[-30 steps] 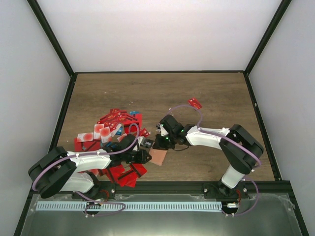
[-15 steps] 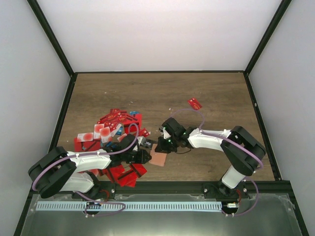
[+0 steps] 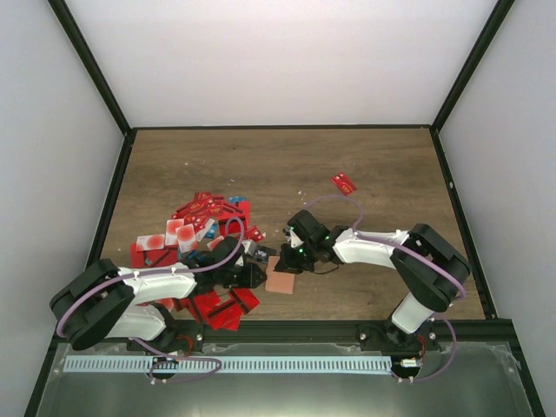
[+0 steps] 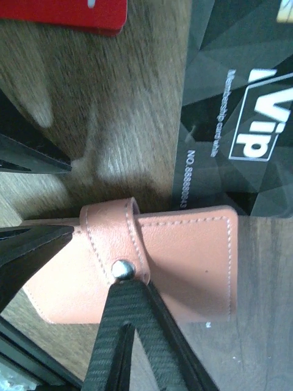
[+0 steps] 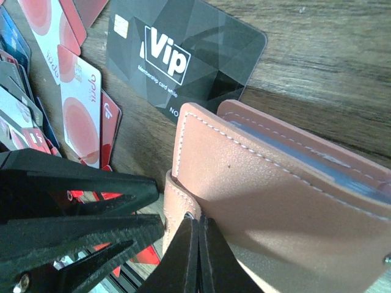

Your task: Put the credit cards into the card holder

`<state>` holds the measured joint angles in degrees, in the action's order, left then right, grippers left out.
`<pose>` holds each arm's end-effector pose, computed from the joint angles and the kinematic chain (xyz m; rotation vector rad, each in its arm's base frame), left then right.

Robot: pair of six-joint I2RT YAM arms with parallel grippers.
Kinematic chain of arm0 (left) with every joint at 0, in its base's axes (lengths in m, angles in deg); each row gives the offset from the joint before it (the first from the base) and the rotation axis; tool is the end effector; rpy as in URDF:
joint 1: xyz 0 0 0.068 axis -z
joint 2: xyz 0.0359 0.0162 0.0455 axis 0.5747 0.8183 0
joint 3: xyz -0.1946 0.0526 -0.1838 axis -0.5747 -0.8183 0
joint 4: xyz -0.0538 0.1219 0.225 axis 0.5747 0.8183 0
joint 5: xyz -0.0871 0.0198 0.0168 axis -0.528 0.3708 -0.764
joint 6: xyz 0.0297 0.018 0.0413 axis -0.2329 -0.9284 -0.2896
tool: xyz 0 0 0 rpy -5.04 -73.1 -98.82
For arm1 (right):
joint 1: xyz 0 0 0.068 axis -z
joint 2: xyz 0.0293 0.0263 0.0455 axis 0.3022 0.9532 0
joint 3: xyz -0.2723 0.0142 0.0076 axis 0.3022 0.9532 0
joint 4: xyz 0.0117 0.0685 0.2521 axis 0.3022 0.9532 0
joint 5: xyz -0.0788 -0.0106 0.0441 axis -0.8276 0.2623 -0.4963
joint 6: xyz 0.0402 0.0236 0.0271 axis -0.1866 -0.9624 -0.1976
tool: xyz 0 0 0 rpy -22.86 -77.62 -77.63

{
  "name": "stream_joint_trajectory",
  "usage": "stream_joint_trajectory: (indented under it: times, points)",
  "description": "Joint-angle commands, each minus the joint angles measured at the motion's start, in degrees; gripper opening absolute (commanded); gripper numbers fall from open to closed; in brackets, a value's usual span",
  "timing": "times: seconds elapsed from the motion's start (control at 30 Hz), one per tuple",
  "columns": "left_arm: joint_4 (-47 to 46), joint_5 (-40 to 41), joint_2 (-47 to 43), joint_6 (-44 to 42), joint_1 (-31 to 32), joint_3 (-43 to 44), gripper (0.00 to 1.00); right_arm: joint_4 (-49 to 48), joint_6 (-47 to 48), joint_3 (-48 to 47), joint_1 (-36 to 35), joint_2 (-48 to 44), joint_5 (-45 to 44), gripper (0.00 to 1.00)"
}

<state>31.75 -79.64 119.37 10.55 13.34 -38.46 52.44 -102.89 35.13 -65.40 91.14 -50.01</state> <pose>0.1341 -0.1661 0.1209 0.1970 2.6920 -0.9872 0.1870 0.2304 0.1452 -0.1846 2.9300 1.0723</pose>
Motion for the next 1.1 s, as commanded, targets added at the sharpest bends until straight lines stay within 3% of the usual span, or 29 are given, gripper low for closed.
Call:
stream_joint_trajectory:
  times: [0.0,0.2,0.47,0.73,1.07]
  points:
    - [6.2,4.1,-1.5,0.3,0.0,1.6,0.27,1.9,-0.5,0.7,-0.3,-2.7,-0.7,0.01]
    - [10.4,8.1,-3.2,-0.2,-0.2,6.9,0.31,1.0,-0.9,1.9,-0.3,-3.5,-0.4,0.01]
    - [7.8,6.5,4.9,-1.2,-0.5,13.8,0.30,1.2,-1.3,3.0,-0.4,-5.0,-0.4,0.01]
    - [5.2,1.6,10.5,-3.8,-0.4,14.7,0.30,2.3,-0.9,3.5,-0.4,-6.6,-1.5,0.01]
    - [6.1,3.9,12.3,-5.4,0.0,14.0,0.30,2.7,-0.9,4.9,-0.4,-7.8,-2.0,0.01]
